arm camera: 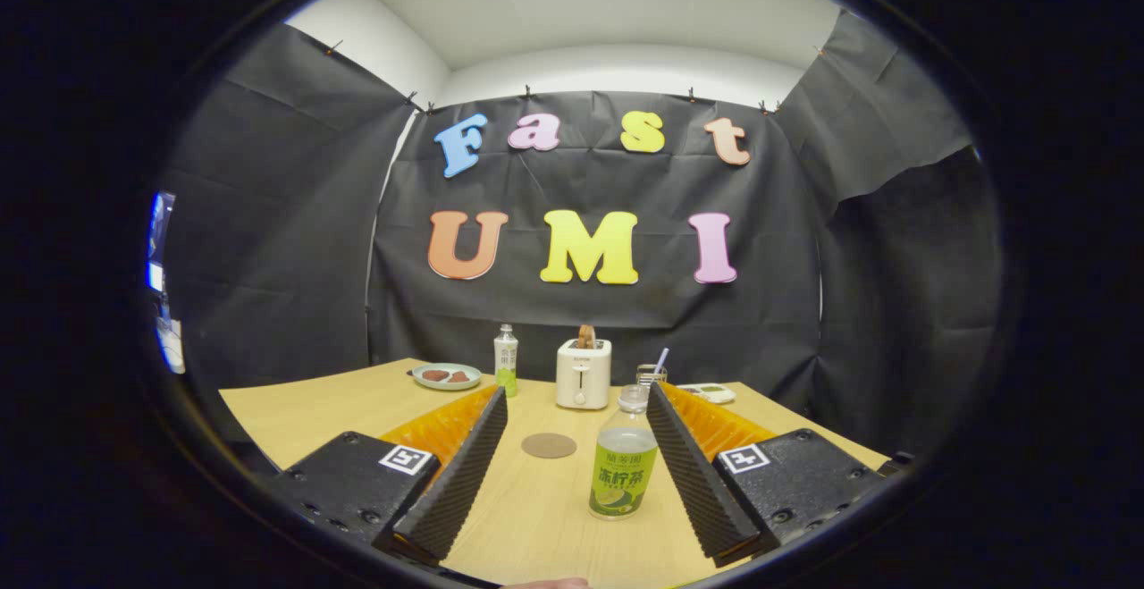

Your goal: Take the bottle from table, then pour the juice into the cup, finally place the bottle on the coaster

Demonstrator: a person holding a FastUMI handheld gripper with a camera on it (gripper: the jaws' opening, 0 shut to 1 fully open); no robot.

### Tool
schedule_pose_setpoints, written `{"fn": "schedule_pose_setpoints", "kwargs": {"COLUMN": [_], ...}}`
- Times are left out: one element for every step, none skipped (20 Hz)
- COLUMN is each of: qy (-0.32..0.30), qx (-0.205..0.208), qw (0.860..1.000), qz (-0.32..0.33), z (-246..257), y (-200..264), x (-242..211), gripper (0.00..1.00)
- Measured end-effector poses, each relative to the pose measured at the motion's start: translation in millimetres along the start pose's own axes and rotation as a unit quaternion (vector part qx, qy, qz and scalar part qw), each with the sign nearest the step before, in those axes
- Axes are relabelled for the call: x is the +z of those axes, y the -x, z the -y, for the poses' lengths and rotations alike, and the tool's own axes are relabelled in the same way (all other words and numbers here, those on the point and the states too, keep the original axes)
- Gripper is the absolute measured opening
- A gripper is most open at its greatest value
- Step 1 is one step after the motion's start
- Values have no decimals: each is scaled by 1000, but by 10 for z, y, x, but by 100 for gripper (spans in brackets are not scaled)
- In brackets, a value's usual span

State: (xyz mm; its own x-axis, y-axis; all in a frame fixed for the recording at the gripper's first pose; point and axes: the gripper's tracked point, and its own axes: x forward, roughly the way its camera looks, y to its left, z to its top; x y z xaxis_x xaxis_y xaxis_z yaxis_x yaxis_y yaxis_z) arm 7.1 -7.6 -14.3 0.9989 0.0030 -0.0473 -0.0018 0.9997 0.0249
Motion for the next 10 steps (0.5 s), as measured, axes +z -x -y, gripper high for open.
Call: {"fn": "schedule_pose_setpoints", "kwargs": {"qy": [0,2,3,4,5,4,3,2,2,3], "qx": [1,2,3,0,1,5,8,12,21,27], "qw": [1000,1000,1000,1000,1000,1000,1000,999,999,999], "qz": [-3,-6,-7,-11,-14,-19,-23,-30,-37,-45], "z": [5,14,19,43,63,55,70,84,80,77], "y": [2,1,7,4,2,-3,-15,-20,-19,-19], "x": [-17,-37,-47,-67,-91,-120,-150,-183,-218,-257], "gripper": [100,100,100,100,100,100,100,100,100,100]}}
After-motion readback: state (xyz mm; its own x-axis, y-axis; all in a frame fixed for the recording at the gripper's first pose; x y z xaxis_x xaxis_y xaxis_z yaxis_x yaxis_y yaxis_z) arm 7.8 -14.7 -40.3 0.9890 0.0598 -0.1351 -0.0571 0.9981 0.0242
